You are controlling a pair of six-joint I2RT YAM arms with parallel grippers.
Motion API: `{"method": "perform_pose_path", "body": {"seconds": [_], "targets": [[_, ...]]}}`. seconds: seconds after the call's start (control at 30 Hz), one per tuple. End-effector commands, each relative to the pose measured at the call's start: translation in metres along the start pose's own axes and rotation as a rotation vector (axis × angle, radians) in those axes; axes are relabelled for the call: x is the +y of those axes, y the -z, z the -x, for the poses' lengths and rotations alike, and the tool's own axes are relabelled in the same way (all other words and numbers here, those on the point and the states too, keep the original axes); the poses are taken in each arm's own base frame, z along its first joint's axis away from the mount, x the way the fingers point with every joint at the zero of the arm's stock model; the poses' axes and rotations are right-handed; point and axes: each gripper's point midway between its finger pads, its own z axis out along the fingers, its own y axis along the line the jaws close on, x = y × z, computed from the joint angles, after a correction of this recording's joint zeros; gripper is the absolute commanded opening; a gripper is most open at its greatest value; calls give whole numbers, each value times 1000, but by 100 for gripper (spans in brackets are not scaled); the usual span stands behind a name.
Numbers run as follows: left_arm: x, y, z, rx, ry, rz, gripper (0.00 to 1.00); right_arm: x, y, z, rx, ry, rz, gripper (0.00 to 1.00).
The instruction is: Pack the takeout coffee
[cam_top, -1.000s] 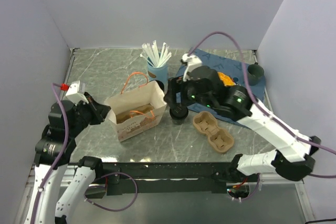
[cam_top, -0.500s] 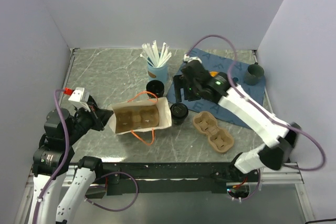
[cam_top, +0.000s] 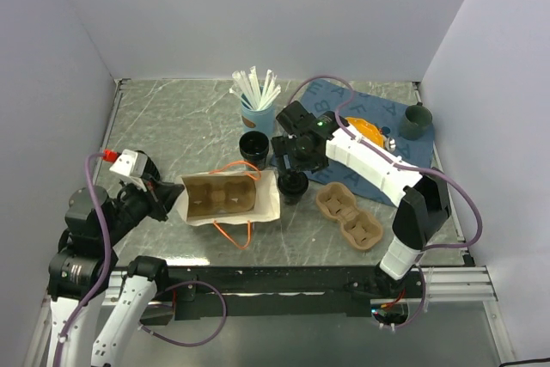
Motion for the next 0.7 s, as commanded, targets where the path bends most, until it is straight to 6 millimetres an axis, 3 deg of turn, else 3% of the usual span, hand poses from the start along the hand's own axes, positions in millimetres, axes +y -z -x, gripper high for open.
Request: {"method": "perform_pose_path", "body": {"seconds": [0.0,0.47,0.67], "targets": [[-13,11,15,-62,-55,-49,1,14,1,10,-32,-7,73,93],[-22,21,12,-64,-72,-84,1,0,-24,6,15,-6,-39,92],[-23,24,5,-51,-82,-91,1,4,-37,-3,35,1,-14,92]]}}
